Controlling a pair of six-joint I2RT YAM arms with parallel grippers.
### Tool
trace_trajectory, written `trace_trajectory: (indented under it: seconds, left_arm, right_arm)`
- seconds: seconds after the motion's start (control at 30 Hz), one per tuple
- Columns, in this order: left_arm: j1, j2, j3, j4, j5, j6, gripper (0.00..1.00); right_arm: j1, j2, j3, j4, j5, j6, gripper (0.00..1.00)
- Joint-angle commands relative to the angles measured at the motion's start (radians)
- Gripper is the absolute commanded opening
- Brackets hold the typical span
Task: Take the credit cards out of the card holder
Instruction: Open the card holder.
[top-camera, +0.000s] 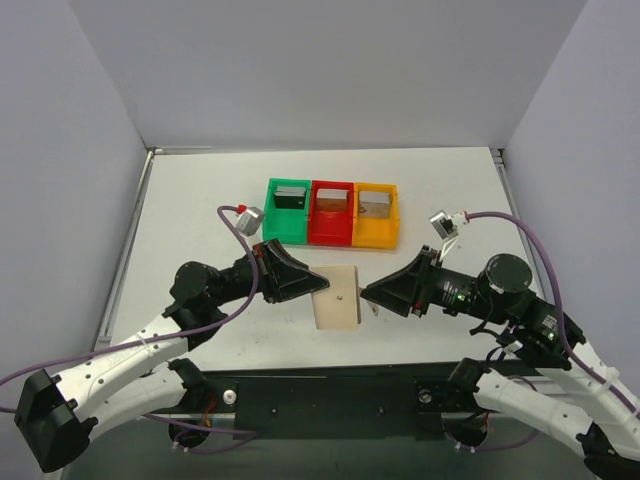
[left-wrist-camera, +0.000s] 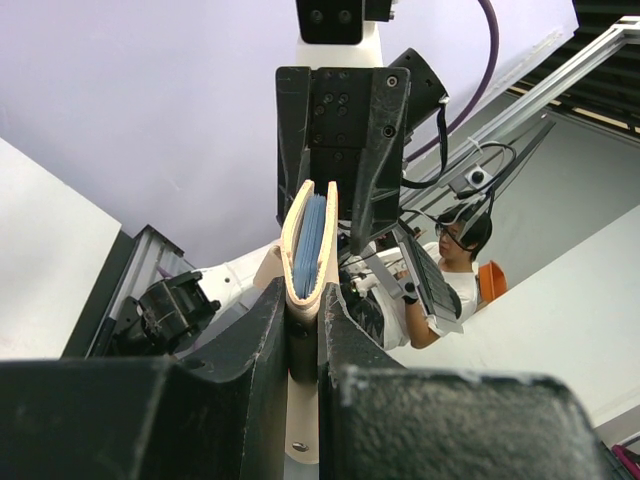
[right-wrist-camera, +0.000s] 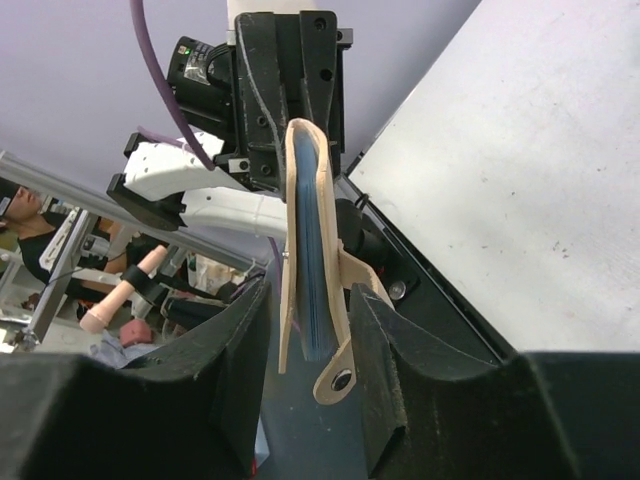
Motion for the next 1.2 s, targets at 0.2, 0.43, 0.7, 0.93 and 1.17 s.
trace_trajectory:
  seconds: [0.2,0.43,0.7,0.93,1.17]
  left_arm:
    - [-0.014,-0.012,0.036,0.065,-0.004,-0.002,0.00]
    - [-0.022,-0.010,0.034,0.076,-0.005,-0.005,0.00]
    - [-0.031,0.000,0.036,0.082,-0.008,-0.004,0.00]
    - [-0.043,0.026,0.041,0.108,-0.011,-0.008,0.00]
    - [-0.043,0.020,0.033,0.076,-0.014,0.006,0.31]
  right_arm:
    - [0.004,0.037,0.007,0.002,0.031,-0.020,0.28]
    - [0.004,0.051,0.007,-0.008,0.039,-0.020,0.22]
    - [0.004,0.077,-0.004,0.054,-0.035,-0.003,0.22]
    - [0.004,0.097,-0.022,0.090,-0.064,0.014,0.18]
    - [0.004,0.088,0.011,0.049,-0.049,-0.004,0.00]
